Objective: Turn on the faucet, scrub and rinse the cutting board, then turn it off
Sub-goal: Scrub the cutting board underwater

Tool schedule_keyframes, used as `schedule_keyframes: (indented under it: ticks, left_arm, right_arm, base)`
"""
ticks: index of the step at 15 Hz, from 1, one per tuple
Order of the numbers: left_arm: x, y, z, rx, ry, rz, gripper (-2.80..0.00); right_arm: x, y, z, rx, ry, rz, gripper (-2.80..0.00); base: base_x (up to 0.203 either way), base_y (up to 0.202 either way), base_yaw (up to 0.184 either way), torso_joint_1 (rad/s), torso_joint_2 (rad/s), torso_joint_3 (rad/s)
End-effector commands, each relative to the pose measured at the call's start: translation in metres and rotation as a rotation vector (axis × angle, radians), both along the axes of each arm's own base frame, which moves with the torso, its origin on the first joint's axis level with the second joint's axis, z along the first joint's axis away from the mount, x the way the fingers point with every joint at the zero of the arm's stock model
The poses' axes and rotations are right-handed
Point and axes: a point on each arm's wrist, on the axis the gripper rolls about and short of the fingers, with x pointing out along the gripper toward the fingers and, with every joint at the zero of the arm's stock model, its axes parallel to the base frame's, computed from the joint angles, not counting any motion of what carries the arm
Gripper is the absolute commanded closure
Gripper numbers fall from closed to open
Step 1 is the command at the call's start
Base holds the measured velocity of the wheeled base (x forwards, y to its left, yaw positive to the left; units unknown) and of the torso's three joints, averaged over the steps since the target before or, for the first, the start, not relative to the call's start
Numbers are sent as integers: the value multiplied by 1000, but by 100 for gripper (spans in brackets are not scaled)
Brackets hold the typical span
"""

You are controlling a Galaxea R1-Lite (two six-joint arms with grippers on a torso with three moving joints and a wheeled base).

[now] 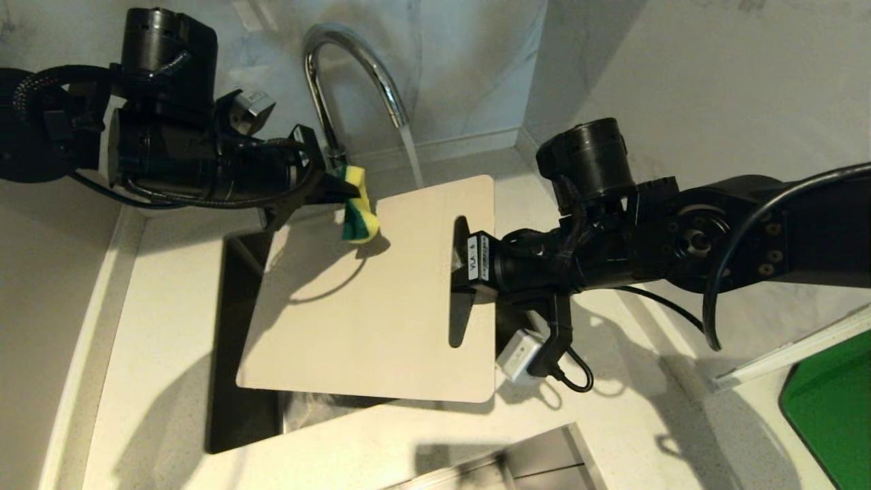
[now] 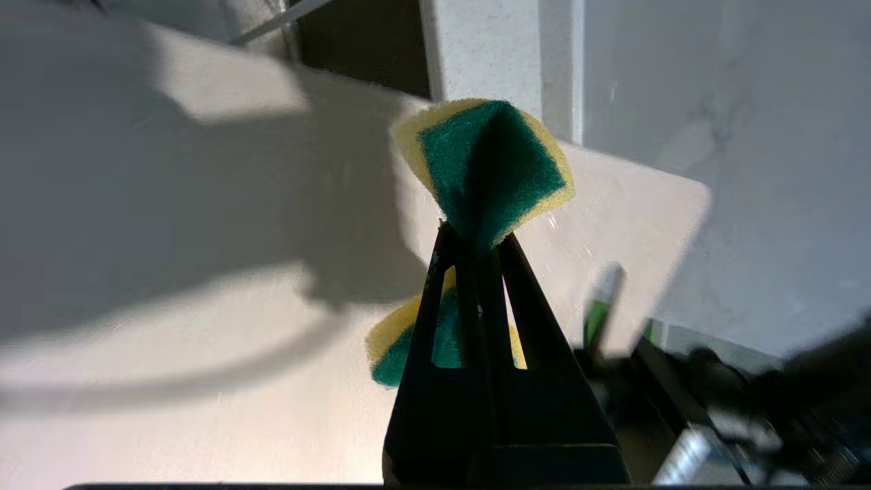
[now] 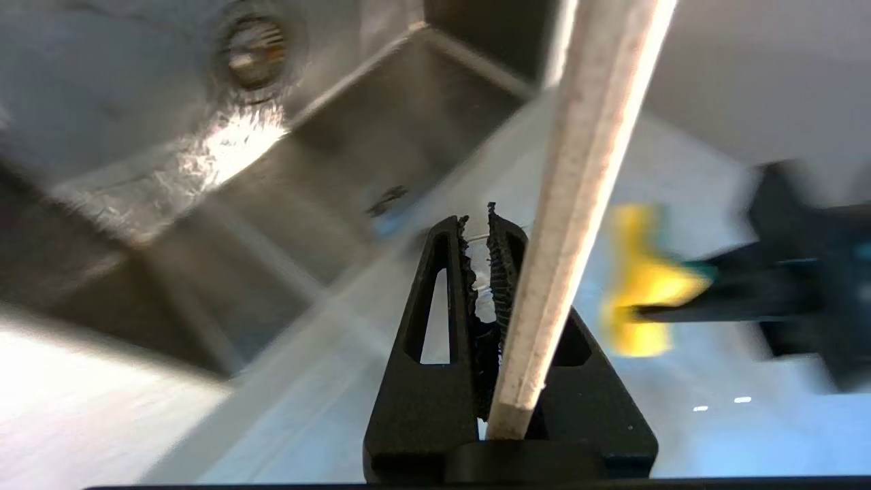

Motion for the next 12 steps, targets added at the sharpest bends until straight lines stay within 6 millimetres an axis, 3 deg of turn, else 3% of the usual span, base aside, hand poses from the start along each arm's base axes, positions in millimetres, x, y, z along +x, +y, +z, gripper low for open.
schedule_keyframes:
  ticks: [1,9,12]
  left_arm:
    - [6,-3,-7,6,19,1,0]
    - [16,-6,-23,35,58,9,0]
    - [28,7,-30,50,71,51,0]
  right_arm:
    - [-5,9,0,-5,-13,40,0]
    - [-6,9,2,-2,-15,39,0]
    - [-8,6,7,6,-29,37,0]
  base:
    - [0,0,0,0,0,0]
    - [0,0,0,0,0,0]
    - [0,0,0,0,0,0]
